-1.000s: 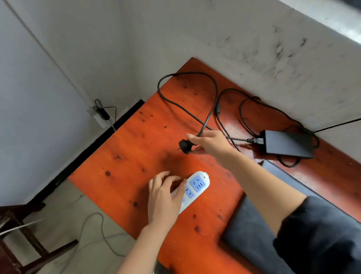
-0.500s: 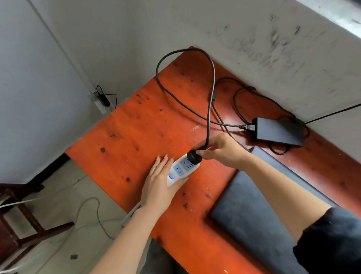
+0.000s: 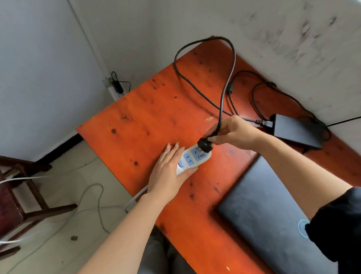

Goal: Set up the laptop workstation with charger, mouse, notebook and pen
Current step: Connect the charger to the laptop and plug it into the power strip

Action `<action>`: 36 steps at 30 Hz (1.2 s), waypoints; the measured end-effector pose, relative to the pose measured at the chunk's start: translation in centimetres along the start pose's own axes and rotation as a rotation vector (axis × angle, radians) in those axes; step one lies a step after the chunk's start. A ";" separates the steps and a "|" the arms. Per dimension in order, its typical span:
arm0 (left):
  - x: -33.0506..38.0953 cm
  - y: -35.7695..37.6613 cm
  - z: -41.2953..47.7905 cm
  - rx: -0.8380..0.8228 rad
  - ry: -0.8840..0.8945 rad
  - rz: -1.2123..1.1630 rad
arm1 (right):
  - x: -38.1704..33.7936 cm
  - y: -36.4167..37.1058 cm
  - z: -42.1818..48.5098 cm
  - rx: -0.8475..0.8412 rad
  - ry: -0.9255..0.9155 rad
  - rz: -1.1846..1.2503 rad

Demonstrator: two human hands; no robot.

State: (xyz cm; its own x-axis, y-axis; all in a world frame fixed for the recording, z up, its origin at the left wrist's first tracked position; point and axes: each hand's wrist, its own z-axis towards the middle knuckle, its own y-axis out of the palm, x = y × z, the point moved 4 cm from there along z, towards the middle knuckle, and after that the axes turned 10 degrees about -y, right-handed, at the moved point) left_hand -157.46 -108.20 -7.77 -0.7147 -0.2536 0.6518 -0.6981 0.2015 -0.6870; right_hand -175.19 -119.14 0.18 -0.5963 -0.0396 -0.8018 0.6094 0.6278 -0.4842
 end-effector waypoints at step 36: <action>0.6 -2.3 -0.7 0.023 0.026 0.198 | -4.0 5.0 -1.2 -0.107 0.158 -0.584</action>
State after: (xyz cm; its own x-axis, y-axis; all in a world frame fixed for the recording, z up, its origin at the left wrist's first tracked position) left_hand -156.27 -108.14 -5.56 -0.8389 -0.1864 0.5114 -0.5430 0.2228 -0.8096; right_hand -170.41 -114.89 1.35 -0.8913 -0.2895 -0.3489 0.1079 0.6120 -0.7835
